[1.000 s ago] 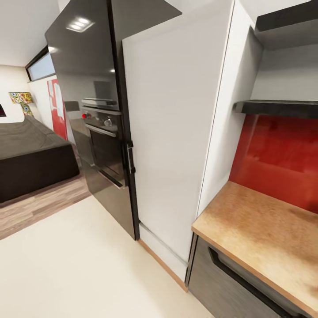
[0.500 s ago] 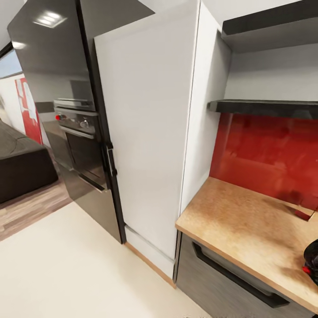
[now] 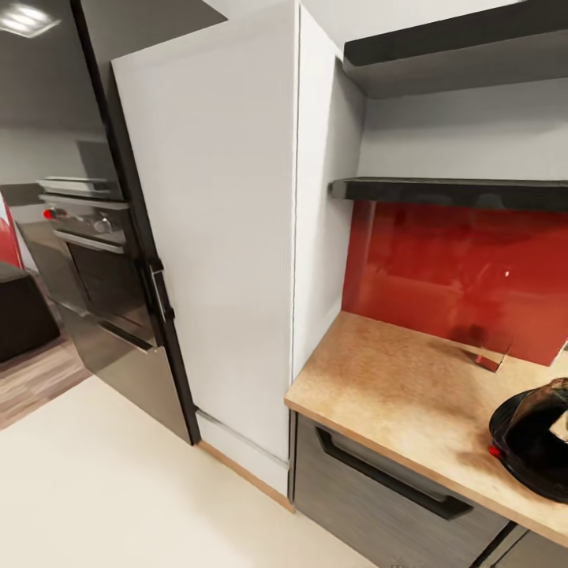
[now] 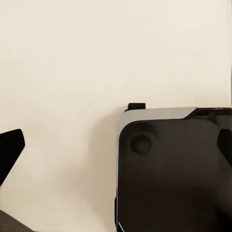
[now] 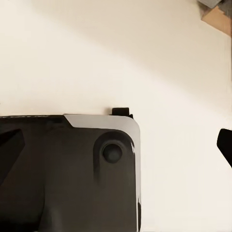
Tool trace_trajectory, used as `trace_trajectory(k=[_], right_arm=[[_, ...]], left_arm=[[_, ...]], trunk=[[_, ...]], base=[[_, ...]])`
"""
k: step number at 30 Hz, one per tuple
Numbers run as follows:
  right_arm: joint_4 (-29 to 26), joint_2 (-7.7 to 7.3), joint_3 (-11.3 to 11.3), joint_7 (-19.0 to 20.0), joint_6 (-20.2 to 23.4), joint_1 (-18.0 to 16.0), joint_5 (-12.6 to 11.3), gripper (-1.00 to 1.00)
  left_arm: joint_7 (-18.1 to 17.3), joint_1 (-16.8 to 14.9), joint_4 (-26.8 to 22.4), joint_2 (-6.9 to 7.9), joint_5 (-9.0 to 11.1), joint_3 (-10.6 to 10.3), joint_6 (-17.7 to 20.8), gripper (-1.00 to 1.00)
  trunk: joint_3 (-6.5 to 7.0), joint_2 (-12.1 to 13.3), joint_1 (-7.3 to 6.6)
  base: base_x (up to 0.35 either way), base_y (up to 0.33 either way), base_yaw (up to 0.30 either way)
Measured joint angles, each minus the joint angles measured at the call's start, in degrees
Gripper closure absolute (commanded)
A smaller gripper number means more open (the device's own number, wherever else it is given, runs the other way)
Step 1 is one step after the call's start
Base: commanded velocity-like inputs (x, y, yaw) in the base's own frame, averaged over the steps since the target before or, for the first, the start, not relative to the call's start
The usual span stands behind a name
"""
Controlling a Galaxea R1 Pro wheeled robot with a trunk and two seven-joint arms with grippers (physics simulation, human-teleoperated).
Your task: Set up a coffee station on the kitchen countertop: keep the coffee maker on the countertop, move the bottle of coffee from the kitchen shelf to the counter next to the coffee maker, place a paper coffee filter on top of the coffee maker, put the saucer next to the coffee maker with the coffee cup on the saucer, and place the electric kettle next to the coffee maker.
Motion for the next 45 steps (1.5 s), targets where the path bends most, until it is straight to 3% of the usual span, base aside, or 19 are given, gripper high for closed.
trace_trajectory(k=[38, 45], right_arm=[[0.0, 0.0, 0.0, 0.0, 0.0, 0.0, 0.0, -1.0], [0.0, 0.0, 0.0, 0.0, 0.0, 0.0, 0.0, -1.0]], left_arm=[[0.0, 0.0, 0.0, 0.06, 0.1, 0.1, 0.1, -1.0], [0.0, 0.0, 0.0, 0.06, 0.2, 0.0, 0.1, -1.0]], trunk=[[0.0, 0.0, -0.01], [0.0, 0.0, 0.0]], base=[[0.108, 0.279, -0.266], [0.043, 0.07, -0.266]])
